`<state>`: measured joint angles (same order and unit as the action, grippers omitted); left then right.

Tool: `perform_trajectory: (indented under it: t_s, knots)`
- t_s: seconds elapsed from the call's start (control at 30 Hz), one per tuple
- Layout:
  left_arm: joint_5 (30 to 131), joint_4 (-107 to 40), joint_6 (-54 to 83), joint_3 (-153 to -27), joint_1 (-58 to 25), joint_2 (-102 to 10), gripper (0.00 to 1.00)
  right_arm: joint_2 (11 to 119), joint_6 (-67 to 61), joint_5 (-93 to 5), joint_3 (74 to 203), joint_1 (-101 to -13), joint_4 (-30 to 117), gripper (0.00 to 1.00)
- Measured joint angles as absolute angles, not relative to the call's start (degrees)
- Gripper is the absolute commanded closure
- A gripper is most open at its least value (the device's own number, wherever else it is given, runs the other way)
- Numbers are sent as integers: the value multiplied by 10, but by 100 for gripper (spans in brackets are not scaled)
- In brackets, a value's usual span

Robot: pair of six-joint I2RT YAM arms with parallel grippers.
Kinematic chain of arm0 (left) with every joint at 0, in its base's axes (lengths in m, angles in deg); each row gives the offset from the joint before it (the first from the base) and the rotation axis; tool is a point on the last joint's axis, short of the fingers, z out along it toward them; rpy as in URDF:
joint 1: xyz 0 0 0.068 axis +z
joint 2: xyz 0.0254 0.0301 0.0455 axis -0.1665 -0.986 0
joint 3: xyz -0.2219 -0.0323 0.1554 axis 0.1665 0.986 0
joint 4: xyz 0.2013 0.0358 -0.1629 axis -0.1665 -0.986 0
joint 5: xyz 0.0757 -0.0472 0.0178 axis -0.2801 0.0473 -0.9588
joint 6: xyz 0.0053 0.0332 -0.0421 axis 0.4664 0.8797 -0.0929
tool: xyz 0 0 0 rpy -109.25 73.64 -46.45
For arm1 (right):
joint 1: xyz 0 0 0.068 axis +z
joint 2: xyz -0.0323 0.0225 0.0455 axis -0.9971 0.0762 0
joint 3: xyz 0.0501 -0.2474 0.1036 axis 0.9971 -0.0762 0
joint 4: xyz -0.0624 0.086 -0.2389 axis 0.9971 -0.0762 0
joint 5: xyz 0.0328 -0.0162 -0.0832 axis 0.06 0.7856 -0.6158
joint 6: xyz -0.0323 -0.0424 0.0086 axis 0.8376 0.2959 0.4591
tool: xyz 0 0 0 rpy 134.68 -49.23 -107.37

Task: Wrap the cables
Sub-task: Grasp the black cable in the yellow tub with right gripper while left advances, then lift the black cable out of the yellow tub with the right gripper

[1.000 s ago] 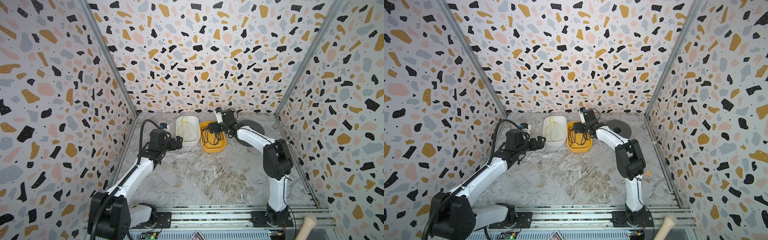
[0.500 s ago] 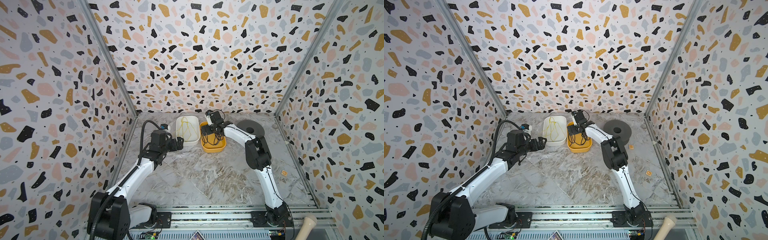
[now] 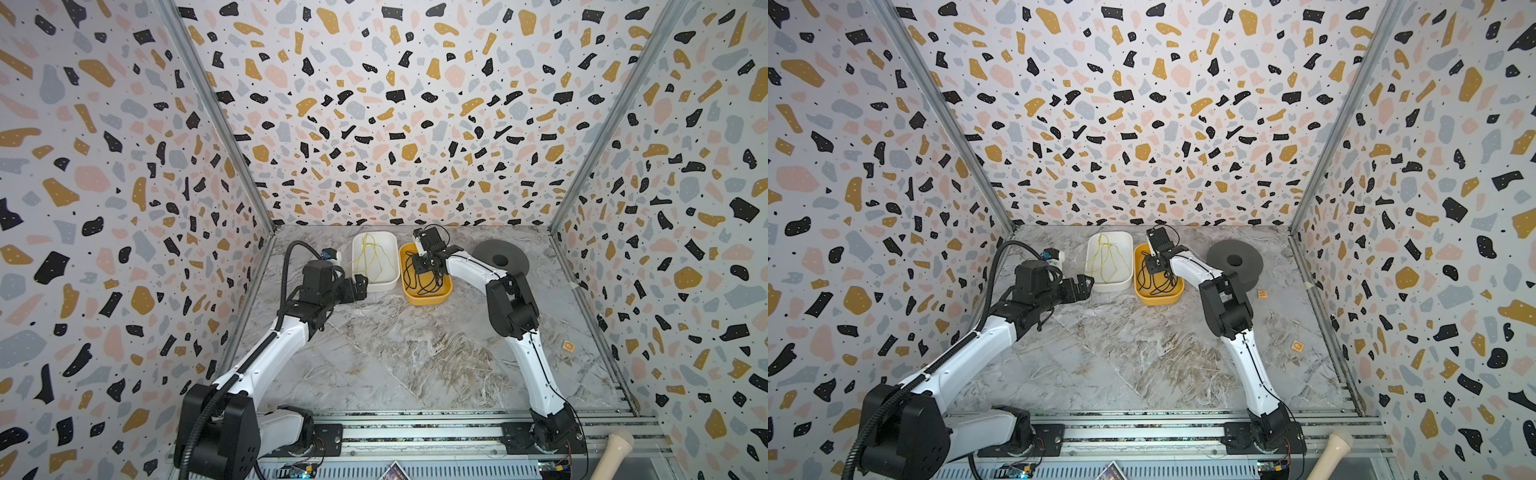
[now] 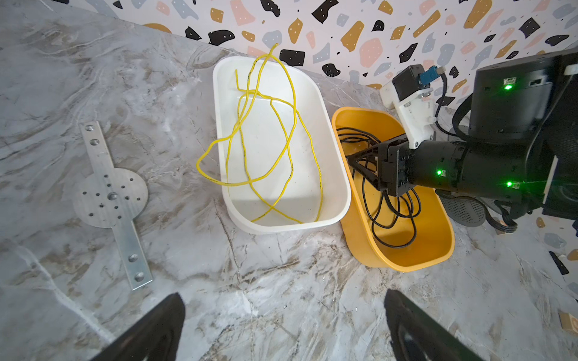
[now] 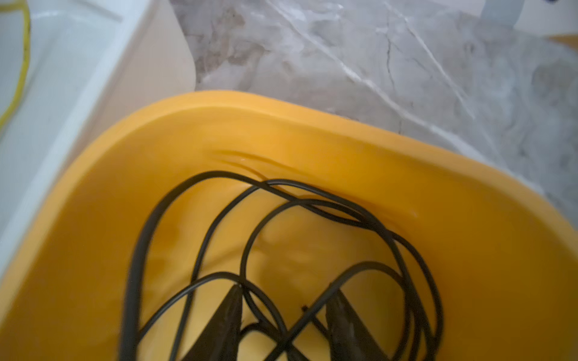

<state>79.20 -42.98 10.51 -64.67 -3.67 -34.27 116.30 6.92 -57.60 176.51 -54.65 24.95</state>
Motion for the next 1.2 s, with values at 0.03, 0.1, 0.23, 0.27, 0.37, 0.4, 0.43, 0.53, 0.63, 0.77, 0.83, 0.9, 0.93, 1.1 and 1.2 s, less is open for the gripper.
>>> perform_trajectory:
  t_s: [0.03, 0.1, 0.23, 0.27, 0.37, 0.4, 0.43, 0.53, 0.63, 0.77, 0.83, 0.9, 0.93, 1.1, 1.2]
  knots:
    - [792, -430, 105, -647, -37, -343, 0, 1163, 68, -577, 1765, -546, 249, 80]
    - [790, -430, 105, -647, -37, -343, 0, 1163, 65, -578, 1765, -546, 250, 84]
    - [790, -430, 105, -647, -37, -343, 0, 1162, 65, -579, 1763, -546, 251, 93]
    - [790, -430, 105, -647, -37, -343, 0, 1160, 64, -578, 1759, -546, 254, 98]
    - [790, -430, 105, -647, -37, -343, 0, 1142, 62, -576, 1738, -546, 264, 100]
    - [789, -430, 105, -647, -37, -343, 0, 1135, 62, -575, 1730, -546, 266, 100]
    - [789, -430, 105, -647, -37, -343, 0, 1123, 62, -575, 1720, -546, 270, 100]
    - [789, -430, 105, -647, -37, -343, 0, 1084, 62, -578, 1688, -543, 285, 100]
    - [789, -430, 105, -647, -37, -342, 0, 1030, 64, -586, 1645, -539, 312, 100]
    - [788, -430, 105, -647, -37, -340, 0, 945, 74, -599, 1583, -526, 352, 100]
    - [788, -430, 105, -647, -37, -339, 0, 911, 79, -600, 1569, -518, 365, 100]
    - [788, -430, 105, -647, -37, -339, 0, 881, 85, -603, 1564, -508, 373, 100]
    - [788, -430, 105, -647, -37, -338, 0, 866, 89, -606, 1561, -502, 377, 100]
    - [788, -430, 104, -647, -37, -331, 0, 804, 107, -621, 1552, -472, 374, 100]
    - [790, -428, 102, -647, -37, -328, 0, 768, 116, -623, 1550, -452, 366, 100]
